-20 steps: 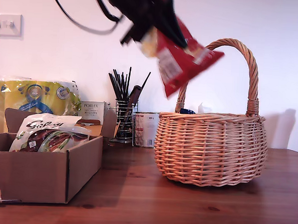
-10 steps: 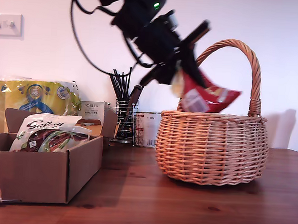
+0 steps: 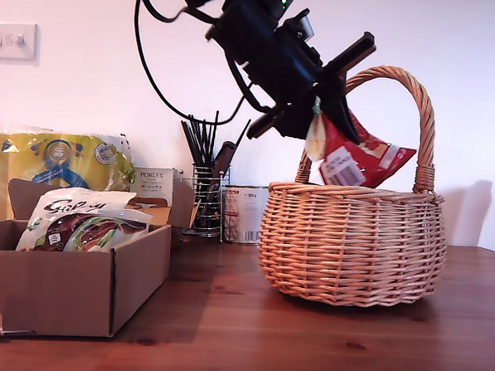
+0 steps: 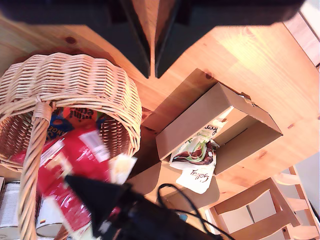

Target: Move the bags of Easter eggs from the cardboard box on the left into the woven basket on the right side.

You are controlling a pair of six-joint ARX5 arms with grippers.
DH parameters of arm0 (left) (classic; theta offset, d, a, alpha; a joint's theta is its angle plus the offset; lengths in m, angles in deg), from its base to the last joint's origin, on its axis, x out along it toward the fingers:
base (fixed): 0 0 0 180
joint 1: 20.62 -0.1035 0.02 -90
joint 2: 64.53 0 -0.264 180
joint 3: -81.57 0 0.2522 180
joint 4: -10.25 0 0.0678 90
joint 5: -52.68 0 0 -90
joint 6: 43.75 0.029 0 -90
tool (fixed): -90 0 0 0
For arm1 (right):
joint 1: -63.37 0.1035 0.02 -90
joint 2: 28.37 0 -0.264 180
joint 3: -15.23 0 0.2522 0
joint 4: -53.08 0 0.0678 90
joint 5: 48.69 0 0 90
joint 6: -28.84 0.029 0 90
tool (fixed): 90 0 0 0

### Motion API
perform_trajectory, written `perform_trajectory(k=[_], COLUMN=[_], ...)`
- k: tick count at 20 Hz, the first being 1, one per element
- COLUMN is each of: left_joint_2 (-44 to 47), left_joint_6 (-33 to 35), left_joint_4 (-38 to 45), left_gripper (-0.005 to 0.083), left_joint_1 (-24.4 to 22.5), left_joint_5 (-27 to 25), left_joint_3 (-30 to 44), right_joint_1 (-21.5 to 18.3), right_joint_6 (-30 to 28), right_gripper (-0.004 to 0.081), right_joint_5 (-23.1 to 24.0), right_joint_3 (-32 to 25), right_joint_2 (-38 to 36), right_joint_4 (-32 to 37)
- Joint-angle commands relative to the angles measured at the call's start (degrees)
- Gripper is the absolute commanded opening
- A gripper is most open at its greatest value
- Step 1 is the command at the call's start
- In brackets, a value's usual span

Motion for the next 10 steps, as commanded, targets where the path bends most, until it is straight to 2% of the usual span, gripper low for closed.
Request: perform_trajectory(k=[1,10], left_joint_2=[-3.15,-3.89], left_joint_6=[-1.36,-2.91], left_joint_4=[1.51,3.85], left_gripper=[0.0092,0.0110], left_joint_1=[0.90,2.80], left_joint_5=[0.02,-2.14], left_joint_3=[0.37,0.37], right_joint_1=[0.20,0.20], right_joint_6=[-0.11,-0.11], right_gripper=[-0.0012,-0.0012], right_joint_5=[-0.17,-0.17], right_joint_3=[0.85,0.85], right_joint_2=[0.24,0.24], right_joint_4=[0.17,0.07])
